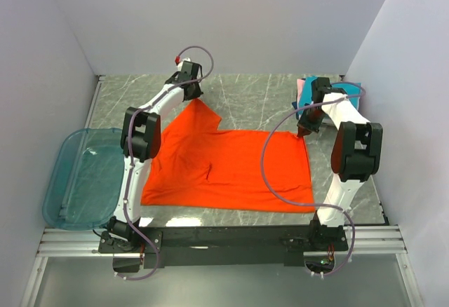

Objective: Fold and stack the t-shirts
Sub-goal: Fold the tshirt

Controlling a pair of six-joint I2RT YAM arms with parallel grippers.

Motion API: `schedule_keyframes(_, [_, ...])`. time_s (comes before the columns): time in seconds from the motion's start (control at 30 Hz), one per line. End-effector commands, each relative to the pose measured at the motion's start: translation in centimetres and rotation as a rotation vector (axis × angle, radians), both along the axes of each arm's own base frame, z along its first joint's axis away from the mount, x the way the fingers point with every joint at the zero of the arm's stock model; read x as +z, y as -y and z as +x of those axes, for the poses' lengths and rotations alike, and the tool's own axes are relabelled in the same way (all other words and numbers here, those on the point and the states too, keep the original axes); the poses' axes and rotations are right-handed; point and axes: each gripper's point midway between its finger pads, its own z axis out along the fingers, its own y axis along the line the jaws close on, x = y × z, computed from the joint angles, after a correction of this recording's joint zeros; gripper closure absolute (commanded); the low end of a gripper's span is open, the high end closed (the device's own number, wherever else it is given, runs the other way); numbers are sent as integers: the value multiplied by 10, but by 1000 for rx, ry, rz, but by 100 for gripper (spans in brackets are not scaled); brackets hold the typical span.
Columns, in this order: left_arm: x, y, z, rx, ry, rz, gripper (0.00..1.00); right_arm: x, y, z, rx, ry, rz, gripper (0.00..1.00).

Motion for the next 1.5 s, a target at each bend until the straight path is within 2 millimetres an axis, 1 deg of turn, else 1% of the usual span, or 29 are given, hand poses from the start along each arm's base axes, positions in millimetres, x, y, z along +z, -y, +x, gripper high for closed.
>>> schedule_keyframes(0.0, [42, 7, 21, -25, 114, -44, 100, 9, 6, 10, -9, 11, -14, 100])
schedule_keyframes(0.2, [66, 12, 37, -72, 180, -70, 100, 12, 13, 22, -22, 17, -28, 100])
schedule_keyframes(0.3, [81, 8, 45, -77, 212, -84, 100, 11, 18, 29, -29, 17, -32, 100])
schedule_keyframes(0.47, [117, 7, 37, -95, 260, -105, 100, 19, 21, 41, -26, 38, -26, 100])
schedule_keyframes(0.5, [106, 5, 30, -97, 229, -104, 100, 19, 21, 41, -17, 39, -25, 100])
schedule_keyframes(0.53, [122, 8, 23, -105, 244, -128, 100, 23, 21, 42, -13, 47, -25, 100])
schedule_keyframes(0.57, [122, 7, 17, -107, 235, -135, 100, 23, 21, 41, -2, 47, -27, 100])
schedule_keyframes(0.6, [105, 6, 4, -103, 187, -135, 100, 25, 21, 41, 5, 51, -26, 100])
schedule_keyframes(0.63, [122, 6, -4, -106, 208, -142, 100, 26, 21, 40, 11, 55, -26, 100])
schedule_keyframes(0.67, [121, 4, -12, -105, 198, -140, 100, 27, 19, 39, 24, 62, -20, 100])
schedule_keyframes(0.7, [105, 3, -26, -104, 154, -131, 100, 27, 19, 38, 31, 63, -18, 100])
schedule_keyframes(0.73, [120, 2, -35, -105, 171, -137, 100, 26, 18, 35, 37, 61, -13, 100])
schedule_keyframes(0.77, [119, 0, -43, -104, 162, -137, 100, 26, 17, 34, 46, 62, -11, 100])
schedule_keyframes(0.8, [105, 0, -57, -103, 122, -134, 100, 24, 17, 32, 46, 56, -9, 100])
schedule_keyframes(0.83, [117, -1, -65, -102, 135, -143, 100, 22, 16, 27, 51, 49, -8, 100])
schedule_keyframes(0.9, [106, -3, -86, -90, 88, -144, 100, 19, 15, 24, 52, 43, -1, 100])
schedule_keyframes(0.93, [116, -3, -94, -91, 100, -154, 100, 17, 14, 21, 53, 42, 2, 100])
schedule_keyframes(0.97, [108, -3, -106, -93, 74, -148, 100, 16, 14, 19, 52, 39, 3, 100])
schedule_keyframes(1.0, [108, -3, -112, -90, 69, -149, 100, 15, 13, 17, 52, 39, 4, 100])
schedule_keyframes(1.03, [117, -3, -120, -92, 80, -155, 100, 14, 13, 13, 51, 36, 5, 100])
schedule_keyframes(1.07, [107, -2, -132, -89, 50, -148, 100, 14, 13, 12, 51, 36, 5, 100])
schedule_keyframes(1.13, [112, -3, -146, -83, 49, -157, 100, 14, 12, 6, 50, 33, 7, 100])
schedule_keyframes(1.2, [99, -6, -164, -63, 7, -149, 100, 14, 12, 3, 48, 36, 7, 100])
schedule_keyframes(1.27, [105, -10, -177, -47, 13, -152, 100, 17, 11, -1, 48, 43, 6, 100])
schedule_keyframes(1.3, [96, -11, -187, -39, -9, -149, 100, 17, 11, -4, 50, 42, 8, 100])
schedule_keyframes(1.33, [103, -15, -193, -24, 3, -148, 100, 19, 10, -7, 52, 44, 8, 100])
schedule_keyframes(1.37, [98, -16, -202, -23, -12, -143, 100, 19, 10, -10, 53, 43, 8, 100])
schedule_keyframes(1.43, [106, -19, -212, -8, -2, -157, 100, 20, 10, -16, 58, 40, 7, 100])
schedule_keyframes(1.47, [102, -18, -220, -11, -16, -156, 100, 19, 10, -20, 58, 34, 5, 100])
